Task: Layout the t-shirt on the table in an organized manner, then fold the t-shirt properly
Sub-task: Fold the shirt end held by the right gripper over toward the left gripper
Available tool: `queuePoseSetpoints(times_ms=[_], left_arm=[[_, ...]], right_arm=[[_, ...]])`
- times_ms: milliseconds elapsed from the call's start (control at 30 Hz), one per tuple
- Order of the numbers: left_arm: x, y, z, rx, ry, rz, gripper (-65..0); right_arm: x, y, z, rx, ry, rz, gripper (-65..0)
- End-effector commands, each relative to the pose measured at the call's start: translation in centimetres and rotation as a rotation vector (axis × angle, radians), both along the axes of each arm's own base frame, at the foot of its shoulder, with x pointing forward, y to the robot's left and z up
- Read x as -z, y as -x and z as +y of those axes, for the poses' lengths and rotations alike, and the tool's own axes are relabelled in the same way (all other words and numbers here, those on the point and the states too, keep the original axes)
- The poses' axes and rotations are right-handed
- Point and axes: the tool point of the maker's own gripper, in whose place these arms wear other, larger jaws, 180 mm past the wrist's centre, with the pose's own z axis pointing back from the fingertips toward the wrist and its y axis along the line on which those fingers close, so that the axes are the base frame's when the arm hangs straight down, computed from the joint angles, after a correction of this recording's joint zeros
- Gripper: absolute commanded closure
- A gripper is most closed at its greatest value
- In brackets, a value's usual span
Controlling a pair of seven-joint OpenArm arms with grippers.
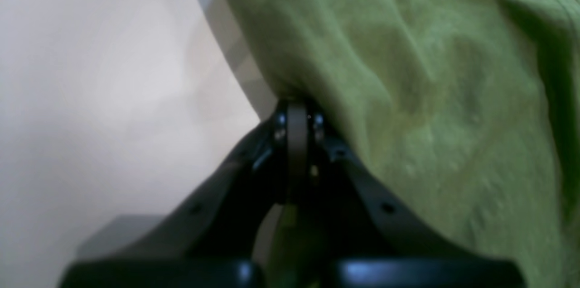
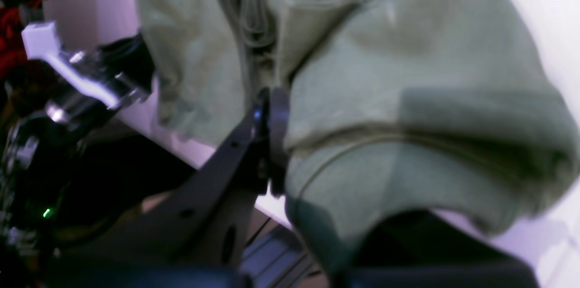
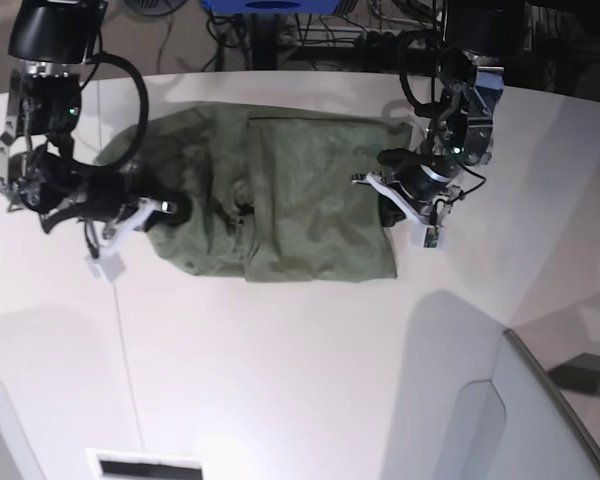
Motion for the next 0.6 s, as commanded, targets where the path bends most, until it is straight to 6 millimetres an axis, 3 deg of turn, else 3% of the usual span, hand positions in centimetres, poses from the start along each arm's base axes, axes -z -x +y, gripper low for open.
queuePoseSetpoints(times_ms=[0, 300, 567], left_arm=[[-0.1, -0.2, 0.4, 0.006, -0.022, 0.01, 0.0], [-0.1, -0.3, 0.4, 0.007, -0.024, 0.01, 0.0], [0.1, 0.0, 0.4, 0.007, -0.024, 0.017, 0.0]], right_arm=[[-1.4, -1.0, 1.5, -0.016, -0.033, -0.04, -0.5], [-2.5, -1.0, 9.2, -0.099, -0.103, -0.034, -0.5], [-3.0, -1.6, 13.1, -0.171, -0.115, -0.092, -0.5]])
